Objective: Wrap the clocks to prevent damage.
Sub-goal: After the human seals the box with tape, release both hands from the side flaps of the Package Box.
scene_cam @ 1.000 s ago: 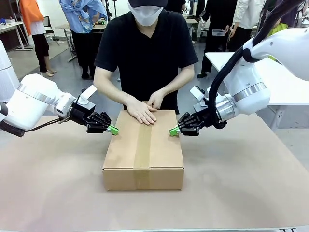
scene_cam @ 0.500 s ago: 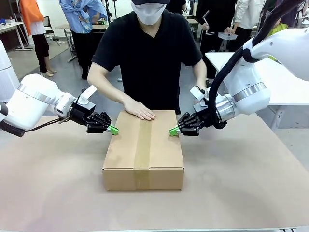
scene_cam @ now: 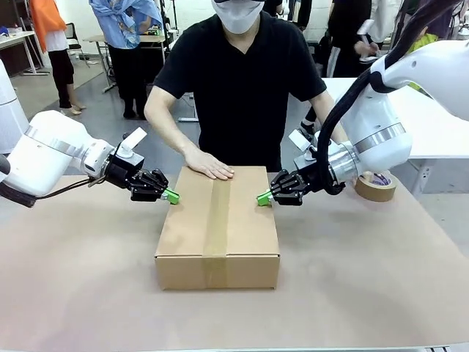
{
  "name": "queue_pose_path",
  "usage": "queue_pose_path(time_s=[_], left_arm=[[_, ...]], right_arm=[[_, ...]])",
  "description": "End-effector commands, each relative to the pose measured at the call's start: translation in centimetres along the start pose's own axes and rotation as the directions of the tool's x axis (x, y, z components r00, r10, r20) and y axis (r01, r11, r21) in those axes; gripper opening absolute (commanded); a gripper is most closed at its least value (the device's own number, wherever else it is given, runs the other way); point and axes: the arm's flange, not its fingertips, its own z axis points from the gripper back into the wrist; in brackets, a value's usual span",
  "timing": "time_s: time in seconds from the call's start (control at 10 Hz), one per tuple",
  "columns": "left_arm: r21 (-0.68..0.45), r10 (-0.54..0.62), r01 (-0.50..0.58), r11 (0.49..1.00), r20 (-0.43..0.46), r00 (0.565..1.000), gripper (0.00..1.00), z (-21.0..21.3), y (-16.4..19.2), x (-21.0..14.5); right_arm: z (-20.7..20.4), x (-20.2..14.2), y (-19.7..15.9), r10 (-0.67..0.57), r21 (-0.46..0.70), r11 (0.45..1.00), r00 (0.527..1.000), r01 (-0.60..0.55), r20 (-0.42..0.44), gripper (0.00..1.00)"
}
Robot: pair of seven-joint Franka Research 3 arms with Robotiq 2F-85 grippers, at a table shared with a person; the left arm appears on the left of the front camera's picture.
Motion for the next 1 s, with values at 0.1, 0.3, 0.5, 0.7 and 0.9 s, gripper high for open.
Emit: queue_pose_path(time_s=[0.1, 0.3, 0.5, 0.7, 0.9], left_arm=[[0.007, 0.003, -0.003, 1.0, -0.004, 1.0, 0.0, -0.07, -0.01, -0.13], [0.007, 0.003, -0.003, 1.0, -0.004, 1.0, 0.0, -0.07, -0.01, -0.13], [0.007, 0.003, -0.003, 1.0, -0.004, 1.0, 0.0, -0.07, -0.01, -0.13], [0.007, 0.003, -0.003, 1.0, -0.004, 1.0, 0.0, -0.07, -0.01, -0.13], [0.007, 0.003, -0.003, 1.0, -0.004, 1.0, 0.0, -0.07, -0.01, -0.13]], right_arm=[[-0.25, -0.21, 0.01, -0.003, -0.002, 1.0, 1.0, 0.003, -0.007, 0.01], [-0.25, -0.21, 0.01, -0.003, -0.002, 1.0, 1.0, 0.003, -0.007, 0.01], [-0.25, -0.21, 0.01, -0.003, -0.002, 1.0, 1.0, 0.003, -0.007, 0.01], [-0.25, -0.21, 0.01, -0.003, -0.002, 1.0, 1.0, 0.003, -0.007, 0.01], [0.0, 0.0, 0.0, 0.0, 0.0, 1.0, 1.0, 0.0, 0.0, 0.01]])
